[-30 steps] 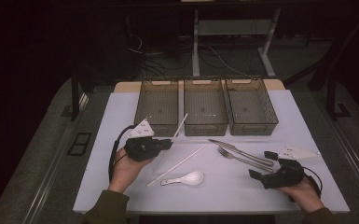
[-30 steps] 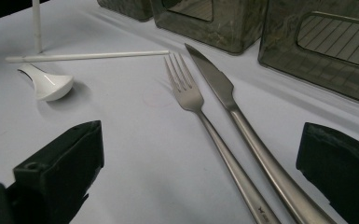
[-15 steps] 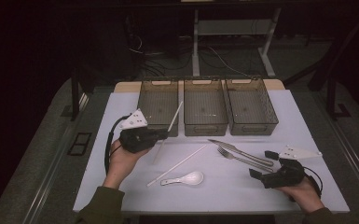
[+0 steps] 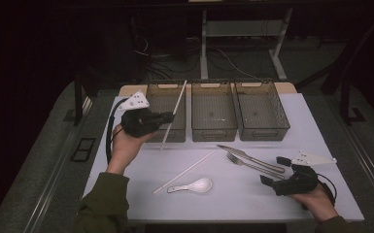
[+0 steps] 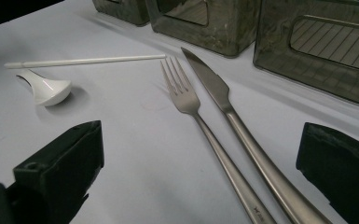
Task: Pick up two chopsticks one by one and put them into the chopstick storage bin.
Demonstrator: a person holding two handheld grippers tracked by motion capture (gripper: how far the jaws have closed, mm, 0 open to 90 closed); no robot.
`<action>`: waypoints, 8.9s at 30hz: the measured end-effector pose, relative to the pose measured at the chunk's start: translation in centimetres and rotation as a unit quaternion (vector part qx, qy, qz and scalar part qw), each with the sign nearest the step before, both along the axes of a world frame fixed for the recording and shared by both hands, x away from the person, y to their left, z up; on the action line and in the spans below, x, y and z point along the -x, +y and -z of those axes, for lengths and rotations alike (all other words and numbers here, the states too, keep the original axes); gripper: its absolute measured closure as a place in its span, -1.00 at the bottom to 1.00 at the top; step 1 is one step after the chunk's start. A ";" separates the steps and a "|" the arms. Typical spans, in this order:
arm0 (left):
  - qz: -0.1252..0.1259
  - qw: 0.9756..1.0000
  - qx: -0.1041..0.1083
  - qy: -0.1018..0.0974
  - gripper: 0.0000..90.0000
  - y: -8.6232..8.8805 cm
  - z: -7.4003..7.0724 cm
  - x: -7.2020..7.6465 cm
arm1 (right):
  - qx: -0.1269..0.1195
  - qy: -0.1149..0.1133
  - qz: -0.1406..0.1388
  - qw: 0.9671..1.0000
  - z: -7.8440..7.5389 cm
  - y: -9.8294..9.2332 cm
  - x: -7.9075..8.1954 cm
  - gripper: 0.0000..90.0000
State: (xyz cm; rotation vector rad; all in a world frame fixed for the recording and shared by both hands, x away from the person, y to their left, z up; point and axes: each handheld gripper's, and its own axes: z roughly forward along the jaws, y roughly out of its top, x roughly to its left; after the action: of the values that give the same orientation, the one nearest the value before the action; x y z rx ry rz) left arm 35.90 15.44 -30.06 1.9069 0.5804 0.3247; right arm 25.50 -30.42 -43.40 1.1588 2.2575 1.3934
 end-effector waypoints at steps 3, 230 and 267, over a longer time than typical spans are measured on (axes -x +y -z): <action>-0.005 1.000 0.001 -0.003 0.90 0.1 -0.9 -1.0 | 0.001 -0.001 0.000 1.000 0.0 -0.1 0.0 -0.98; 0.001 0.997 -0.035 0.069 0.88 -1.4 8.4 6.2 | 0.000 -0.006 -0.025 1.000 0.1 0.6 0.3 -0.98; -0.035 0.999 -0.015 0.011 0.88 0.4 -1.4 -1.4 | 0.001 -0.006 -0.021 1.000 0.1 0.6 0.1 -0.98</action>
State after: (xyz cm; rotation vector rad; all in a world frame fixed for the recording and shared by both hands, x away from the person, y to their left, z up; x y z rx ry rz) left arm 37.33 15.86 -28.68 1.9251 0.6609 0.3591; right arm 25.36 -29.83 -43.50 1.1048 2.2863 1.4108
